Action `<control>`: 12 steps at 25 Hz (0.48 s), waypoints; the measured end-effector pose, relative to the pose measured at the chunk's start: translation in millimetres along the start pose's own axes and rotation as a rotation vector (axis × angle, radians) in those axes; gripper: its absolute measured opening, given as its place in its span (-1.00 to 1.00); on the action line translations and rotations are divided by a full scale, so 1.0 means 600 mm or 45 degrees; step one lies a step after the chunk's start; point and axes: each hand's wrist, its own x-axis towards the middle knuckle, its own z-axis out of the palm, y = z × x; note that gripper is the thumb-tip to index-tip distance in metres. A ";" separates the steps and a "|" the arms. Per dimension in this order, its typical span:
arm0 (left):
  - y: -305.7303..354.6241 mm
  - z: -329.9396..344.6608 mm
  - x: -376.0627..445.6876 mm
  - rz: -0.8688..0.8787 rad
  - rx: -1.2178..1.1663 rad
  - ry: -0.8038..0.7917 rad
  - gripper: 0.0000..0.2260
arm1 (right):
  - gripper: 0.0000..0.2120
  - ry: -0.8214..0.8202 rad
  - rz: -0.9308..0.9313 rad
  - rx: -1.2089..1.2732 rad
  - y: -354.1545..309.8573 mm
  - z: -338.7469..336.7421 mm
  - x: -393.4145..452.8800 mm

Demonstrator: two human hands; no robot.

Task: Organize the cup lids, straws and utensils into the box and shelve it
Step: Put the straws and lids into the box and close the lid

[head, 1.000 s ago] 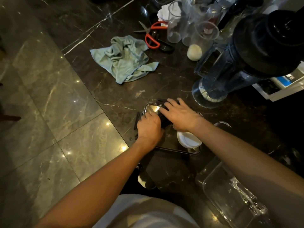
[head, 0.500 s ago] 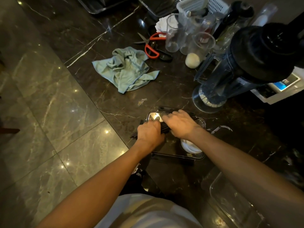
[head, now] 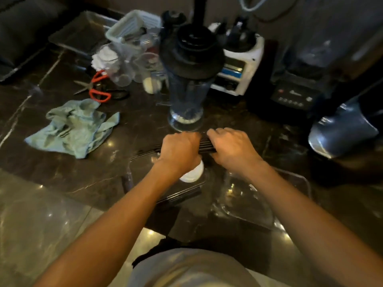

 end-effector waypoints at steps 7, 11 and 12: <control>0.207 0.068 0.029 0.363 -0.032 -0.359 -0.67 | -0.68 -0.133 0.376 0.143 0.122 0.046 -0.211; 0.258 0.094 0.032 0.553 0.020 -0.523 -0.72 | -0.72 -0.185 0.559 0.327 0.137 0.087 -0.277; 0.266 0.098 0.032 0.596 0.025 -0.558 -0.74 | -0.72 -0.200 0.603 0.409 0.139 0.095 -0.289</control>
